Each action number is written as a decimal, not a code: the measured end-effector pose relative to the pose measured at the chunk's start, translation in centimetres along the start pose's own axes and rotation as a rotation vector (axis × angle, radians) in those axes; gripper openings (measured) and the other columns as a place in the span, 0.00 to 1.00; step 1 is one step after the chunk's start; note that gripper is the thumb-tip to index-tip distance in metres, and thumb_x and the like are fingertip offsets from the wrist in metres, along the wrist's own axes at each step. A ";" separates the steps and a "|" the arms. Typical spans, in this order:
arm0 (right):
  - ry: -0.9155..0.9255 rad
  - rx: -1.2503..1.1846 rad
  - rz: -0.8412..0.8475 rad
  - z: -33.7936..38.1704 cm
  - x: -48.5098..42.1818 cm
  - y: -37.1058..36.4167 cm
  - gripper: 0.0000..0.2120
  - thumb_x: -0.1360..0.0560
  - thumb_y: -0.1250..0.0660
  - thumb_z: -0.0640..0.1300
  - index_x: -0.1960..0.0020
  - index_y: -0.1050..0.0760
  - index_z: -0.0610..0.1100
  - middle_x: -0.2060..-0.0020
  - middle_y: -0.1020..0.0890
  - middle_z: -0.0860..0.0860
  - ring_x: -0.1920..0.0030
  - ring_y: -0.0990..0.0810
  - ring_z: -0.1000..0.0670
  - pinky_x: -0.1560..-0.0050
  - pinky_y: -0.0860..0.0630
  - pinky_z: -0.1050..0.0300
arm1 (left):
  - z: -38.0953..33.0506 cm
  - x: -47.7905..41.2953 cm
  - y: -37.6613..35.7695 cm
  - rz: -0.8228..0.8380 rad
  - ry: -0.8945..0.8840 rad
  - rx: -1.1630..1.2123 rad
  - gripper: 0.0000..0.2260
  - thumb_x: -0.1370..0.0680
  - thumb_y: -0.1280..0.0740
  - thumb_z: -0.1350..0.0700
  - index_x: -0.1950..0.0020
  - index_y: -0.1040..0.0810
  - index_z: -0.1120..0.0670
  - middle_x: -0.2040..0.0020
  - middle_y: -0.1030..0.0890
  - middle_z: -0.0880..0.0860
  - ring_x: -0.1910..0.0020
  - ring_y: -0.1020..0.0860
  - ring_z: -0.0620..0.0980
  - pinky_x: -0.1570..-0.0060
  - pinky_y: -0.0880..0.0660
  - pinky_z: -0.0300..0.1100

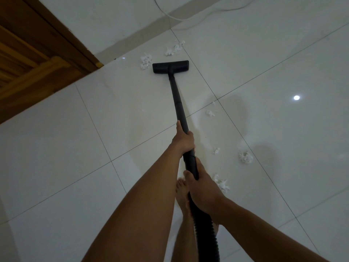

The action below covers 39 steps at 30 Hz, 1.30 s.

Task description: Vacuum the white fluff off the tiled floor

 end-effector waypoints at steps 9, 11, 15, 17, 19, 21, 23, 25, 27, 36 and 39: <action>0.014 0.055 -0.004 1.4 -0.5 -0.7 0.24 0.15 0.45 0.51 0.20 0.47 0.59 0.59 0.20 0.46 0.81 0.25 0.61 0.79 0.29 0.70 | -0.7 -0.2 1.2 0.000 0.003 -0.011 0.32 0.15 0.46 0.53 0.19 0.62 0.38 0.56 0.20 0.59 0.61 0.19 0.54 0.43 0.19 0.57; 0.005 0.045 0.015 1.2 0.0 -1.0 0.24 0.15 0.45 0.51 0.21 0.47 0.60 0.60 0.20 0.45 0.81 0.24 0.60 0.79 0.28 0.68 | -0.3 0.2 1.3 -0.001 0.012 -0.010 0.32 0.15 0.46 0.53 0.19 0.62 0.38 0.49 0.19 0.64 0.53 0.17 0.59 0.41 0.20 0.58; -0.009 0.033 0.061 0.8 1.4 -1.3 0.23 0.15 0.45 0.51 0.22 0.46 0.62 0.62 0.20 0.43 0.80 0.23 0.58 0.76 0.25 0.65 | 0.8 1.8 1.4 -0.020 0.029 0.015 0.31 0.15 0.46 0.53 0.19 0.62 0.38 0.45 0.19 0.66 0.53 0.18 0.59 0.39 0.21 0.58; -0.007 0.027 0.091 0.5 2.3 -1.6 0.24 0.15 0.44 0.51 0.22 0.47 0.63 0.61 0.19 0.42 0.78 0.22 0.56 0.75 0.24 0.63 | 1.6 2.7 1.5 -0.030 0.046 0.041 0.31 0.15 0.47 0.53 0.19 0.62 0.38 0.43 0.19 0.65 0.49 0.17 0.60 0.39 0.21 0.58; -0.019 0.023 0.121 0.1 3.3 -1.8 0.25 0.15 0.44 0.51 0.22 0.48 0.64 0.60 0.19 0.41 0.76 0.21 0.54 0.73 0.23 0.61 | 2.4 3.7 1.7 -0.041 0.061 0.061 0.31 0.15 0.47 0.53 0.19 0.62 0.38 0.43 0.20 0.64 0.52 0.18 0.58 0.39 0.21 0.57; -0.021 0.025 0.141 -0.1 4.2 -1.9 0.26 0.15 0.43 0.52 0.21 0.49 0.64 0.59 0.18 0.40 0.75 0.21 0.53 0.72 0.22 0.60 | 3.1 4.5 1.9 -0.051 0.065 0.069 0.31 0.15 0.47 0.52 0.18 0.62 0.39 0.47 0.19 0.62 0.56 0.19 0.54 0.40 0.21 0.56; -0.021 0.033 0.151 0.0 5.0 -2.0 0.26 0.15 0.43 0.51 0.21 0.48 0.64 0.59 0.18 0.41 0.75 0.21 0.53 0.72 0.22 0.61 | 3.7 5.2 2.1 -0.056 0.069 0.088 0.31 0.15 0.46 0.53 0.18 0.62 0.40 0.52 0.21 0.59 0.61 0.22 0.51 0.41 0.20 0.54; -0.028 0.032 0.158 0.3 5.4 -2.0 0.26 0.15 0.43 0.50 0.21 0.48 0.64 0.60 0.19 0.41 0.76 0.22 0.54 0.73 0.23 0.61 | 3.8 5.5 2.3 -0.057 0.075 0.108 0.31 0.15 0.46 0.53 0.18 0.61 0.40 0.50 0.22 0.61 0.59 0.22 0.51 0.40 0.20 0.54; -0.029 0.047 0.162 0.9 5.4 -2.0 0.26 0.15 0.43 0.49 0.21 0.48 0.63 0.61 0.20 0.42 0.78 0.23 0.56 0.74 0.24 0.62 | 3.6 5.3 2.7 -0.064 0.080 0.138 0.31 0.15 0.46 0.53 0.18 0.61 0.40 0.52 0.23 0.59 0.58 0.23 0.51 0.40 0.20 0.55; 0.035 0.129 0.133 3.1 2.4 -2.8 0.26 0.14 0.44 0.50 0.20 0.49 0.60 0.60 0.20 0.45 0.77 0.23 0.59 0.77 0.28 0.68 | 2.2 2.3 4.9 -0.063 0.078 0.179 0.32 0.15 0.45 0.53 0.19 0.61 0.37 0.58 0.25 0.56 0.61 0.23 0.52 0.40 0.21 0.57; 0.060 0.161 0.112 4.0 0.8 -3.4 0.26 0.14 0.45 0.49 0.19 0.49 0.58 0.62 0.21 0.46 0.79 0.24 0.59 0.77 0.28 0.69 | 1.5 0.9 5.8 -0.068 0.069 0.153 0.32 0.15 0.45 0.53 0.19 0.62 0.37 0.58 0.24 0.57 0.59 0.23 0.53 0.39 0.21 0.59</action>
Point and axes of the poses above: each hand's wrist, its own x-axis away from the middle knuckle, its own y-axis out of the back of the hand, z = x × y, the point moved 4 cm from there along -x, towards the middle knuckle
